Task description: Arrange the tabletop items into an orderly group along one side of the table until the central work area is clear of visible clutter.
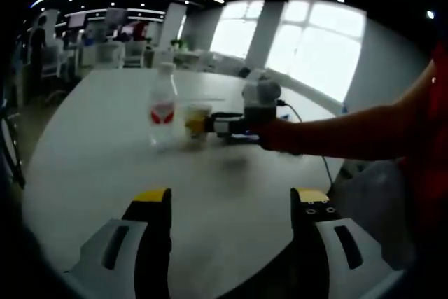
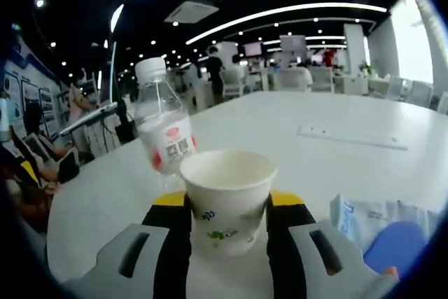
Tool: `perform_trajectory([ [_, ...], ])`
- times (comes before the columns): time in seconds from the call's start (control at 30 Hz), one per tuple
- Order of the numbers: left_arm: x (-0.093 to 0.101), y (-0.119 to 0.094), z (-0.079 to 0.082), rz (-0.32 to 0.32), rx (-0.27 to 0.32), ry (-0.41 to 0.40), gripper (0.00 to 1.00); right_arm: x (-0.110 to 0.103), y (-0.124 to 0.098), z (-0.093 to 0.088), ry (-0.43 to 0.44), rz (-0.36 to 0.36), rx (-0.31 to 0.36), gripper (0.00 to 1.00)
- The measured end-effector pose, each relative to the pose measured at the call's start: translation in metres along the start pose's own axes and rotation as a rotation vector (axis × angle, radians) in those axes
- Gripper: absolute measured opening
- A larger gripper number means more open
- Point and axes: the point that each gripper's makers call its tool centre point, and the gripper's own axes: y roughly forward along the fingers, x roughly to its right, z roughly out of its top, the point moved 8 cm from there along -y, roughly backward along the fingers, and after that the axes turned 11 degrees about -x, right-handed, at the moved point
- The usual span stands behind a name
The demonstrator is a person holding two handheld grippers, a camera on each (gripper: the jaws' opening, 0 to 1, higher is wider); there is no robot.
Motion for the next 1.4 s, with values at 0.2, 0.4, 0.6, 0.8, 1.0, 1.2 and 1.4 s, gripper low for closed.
perform_trajectory([
  [0.2,0.0001,0.0,-0.0001,0.0,-0.002,-0.001,0.66,0.0009,-0.0001,-0.0012,-0.024,-0.008,-0.003,0.41],
  [0.4,0.0001,-0.0006,-0.0008,0.0,-0.001,-0.002,0.66,0.0008,-0.0012,-0.0024,-0.039,-0.023,-0.007,0.41],
  [0.6,-0.0006,-0.0011,-0.001,0.002,-0.001,-0.001,0.66,0.002,-0.0021,-0.0039,-0.049,-0.039,-0.011,0.41],
  [0.8,-0.0008,-0.0016,-0.0006,0.002,0.001,-0.001,0.66,0.0039,-0.0031,-0.0053,-0.068,-0.052,-0.024,0.41],
  [1.0,-0.0007,-0.0011,0.0,0.002,0.001,-0.001,0.66,0.0043,-0.0022,-0.0056,-0.075,-0.05,-0.029,0.41],
  [1.2,-0.0005,-0.001,0.0001,0.002,0.002,-0.001,0.66,0.0055,-0.0014,-0.0056,-0.082,-0.056,-0.032,0.41],
  [1.4,-0.0004,-0.0007,-0.0001,0.001,0.0,0.0,0.66,0.0083,-0.0017,-0.0051,-0.082,-0.061,-0.036,0.41],
])
